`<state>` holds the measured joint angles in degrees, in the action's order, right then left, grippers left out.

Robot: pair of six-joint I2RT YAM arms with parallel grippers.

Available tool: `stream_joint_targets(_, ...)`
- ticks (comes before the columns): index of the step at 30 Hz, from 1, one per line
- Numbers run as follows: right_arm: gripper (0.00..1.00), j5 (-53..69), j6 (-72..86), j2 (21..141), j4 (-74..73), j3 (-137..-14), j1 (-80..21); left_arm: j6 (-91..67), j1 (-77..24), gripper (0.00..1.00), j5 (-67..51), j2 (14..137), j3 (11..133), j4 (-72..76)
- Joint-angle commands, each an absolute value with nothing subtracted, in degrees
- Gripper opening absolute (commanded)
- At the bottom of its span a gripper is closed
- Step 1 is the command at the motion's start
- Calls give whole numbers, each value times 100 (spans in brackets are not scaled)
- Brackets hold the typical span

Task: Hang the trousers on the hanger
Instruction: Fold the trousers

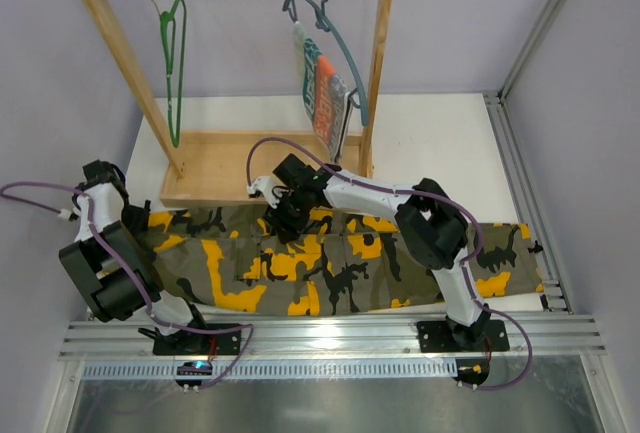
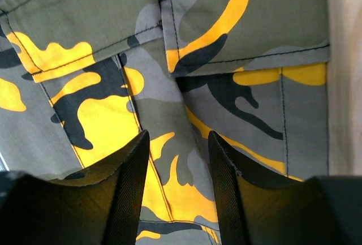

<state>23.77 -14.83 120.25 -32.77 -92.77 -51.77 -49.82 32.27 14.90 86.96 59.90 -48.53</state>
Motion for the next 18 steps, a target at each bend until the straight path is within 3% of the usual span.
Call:
stream_joint_targets(1,49,2593,-1722,11962,-3348,-9369,-5186,-4983,3234,56,1845,8508,5985,-4772)
stream_joint_targets(5,47,2742,-1863,12015,-3585,-9395,-5159,-5010,3295,63,2231,8622,6204,-5114)
stream_joint_targets(13,45,2865,-1969,11892,-3674,-9053,-5027,-5124,3472,60,2338,8859,6275,-5212)
stream_joint_targets(15,41,2874,-1977,11865,-3622,-8992,-5010,-5133,3472,46,2286,8921,6249,-5159)
stream_joint_targets(16,36,2848,-1969,11822,-3586,-8965,-5010,-5142,3472,25,2250,8973,6258,-5168)
stream_joint_targets(18,27,2760,-1890,11743,-3420,-8843,-5010,-5186,3472,12,2180,8956,6275,-5168)
